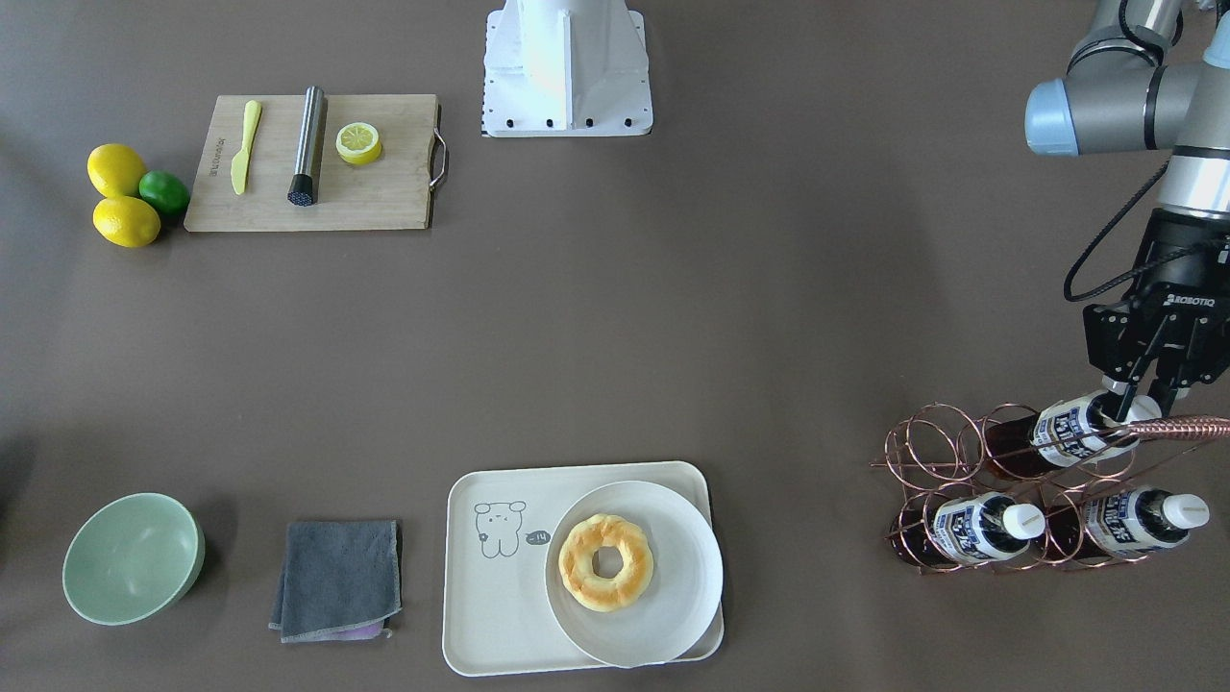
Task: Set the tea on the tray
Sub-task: 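Reach the left gripper to the copper rack and grasp a tea bottle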
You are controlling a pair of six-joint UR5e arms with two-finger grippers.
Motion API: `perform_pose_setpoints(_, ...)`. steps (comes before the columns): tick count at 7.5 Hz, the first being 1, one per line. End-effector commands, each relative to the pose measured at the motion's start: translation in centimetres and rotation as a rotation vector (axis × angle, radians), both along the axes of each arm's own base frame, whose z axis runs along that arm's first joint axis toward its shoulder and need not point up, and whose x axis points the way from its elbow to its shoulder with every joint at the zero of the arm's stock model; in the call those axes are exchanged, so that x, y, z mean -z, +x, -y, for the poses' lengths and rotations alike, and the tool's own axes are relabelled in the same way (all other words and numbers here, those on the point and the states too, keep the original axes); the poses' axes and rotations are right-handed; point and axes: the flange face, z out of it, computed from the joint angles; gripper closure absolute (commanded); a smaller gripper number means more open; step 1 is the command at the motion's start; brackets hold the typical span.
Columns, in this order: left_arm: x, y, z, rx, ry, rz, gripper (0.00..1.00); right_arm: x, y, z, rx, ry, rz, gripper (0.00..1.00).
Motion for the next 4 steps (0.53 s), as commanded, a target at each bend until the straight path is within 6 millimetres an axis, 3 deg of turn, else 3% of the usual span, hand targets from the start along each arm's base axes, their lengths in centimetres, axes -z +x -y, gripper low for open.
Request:
perform_pose_setpoints(1,2.3,-5.8,0.0,-0.015,0.014,-0.070,1.00,0.0,0.0,0.0,0.000,0.000,0.000,0.00)
perform_pose_setpoints(3,5.2,-10.1,-1.1,-0.030,0.019,-0.114,1.00,-0.1,0.0,0.0,0.000,-0.002,0.000,0.00)
perform_pose_setpoints(4,6.4,-10.5,-2.2,-0.063,0.082,-0.052,1.00,-0.2,0.0,-0.1,0.000,-0.004,0.000,0.00)
